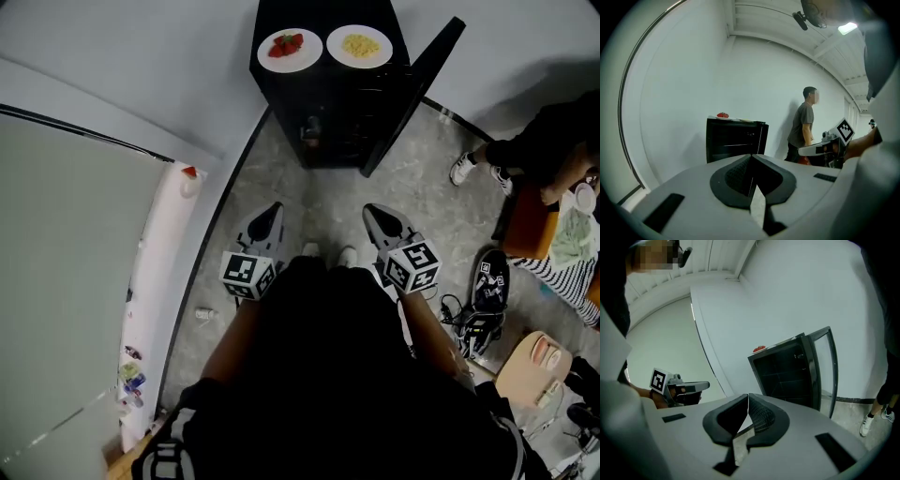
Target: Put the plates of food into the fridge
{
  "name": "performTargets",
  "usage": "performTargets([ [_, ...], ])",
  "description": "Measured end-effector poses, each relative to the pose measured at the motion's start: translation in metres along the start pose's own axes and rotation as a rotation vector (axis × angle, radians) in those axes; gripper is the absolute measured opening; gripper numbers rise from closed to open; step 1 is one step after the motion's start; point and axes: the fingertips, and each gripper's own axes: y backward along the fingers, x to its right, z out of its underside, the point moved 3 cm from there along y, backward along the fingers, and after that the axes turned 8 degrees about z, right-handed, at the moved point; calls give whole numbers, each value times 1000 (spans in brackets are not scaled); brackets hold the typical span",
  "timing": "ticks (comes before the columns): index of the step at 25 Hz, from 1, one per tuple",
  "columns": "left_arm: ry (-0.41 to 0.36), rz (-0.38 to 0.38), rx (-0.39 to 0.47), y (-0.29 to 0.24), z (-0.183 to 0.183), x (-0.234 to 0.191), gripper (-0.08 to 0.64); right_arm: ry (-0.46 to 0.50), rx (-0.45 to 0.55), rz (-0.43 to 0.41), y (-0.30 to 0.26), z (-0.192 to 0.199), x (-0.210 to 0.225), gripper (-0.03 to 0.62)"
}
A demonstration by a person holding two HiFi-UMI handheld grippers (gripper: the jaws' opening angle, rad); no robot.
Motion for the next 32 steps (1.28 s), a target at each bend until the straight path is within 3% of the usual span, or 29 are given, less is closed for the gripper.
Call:
performTargets([
  [13, 19, -22, -14, -7, 7, -3, 21, -34, -34, 5, -2, 8, 18, 25],
  [25, 27, 72, -8, -61, -12, -59, 21, -52, -47, 53, -59, -18, 25, 25],
  [32, 41, 87, -8, -79, -19, -90, 21, -66, -65, 56, -95, -31, 25, 25],
])
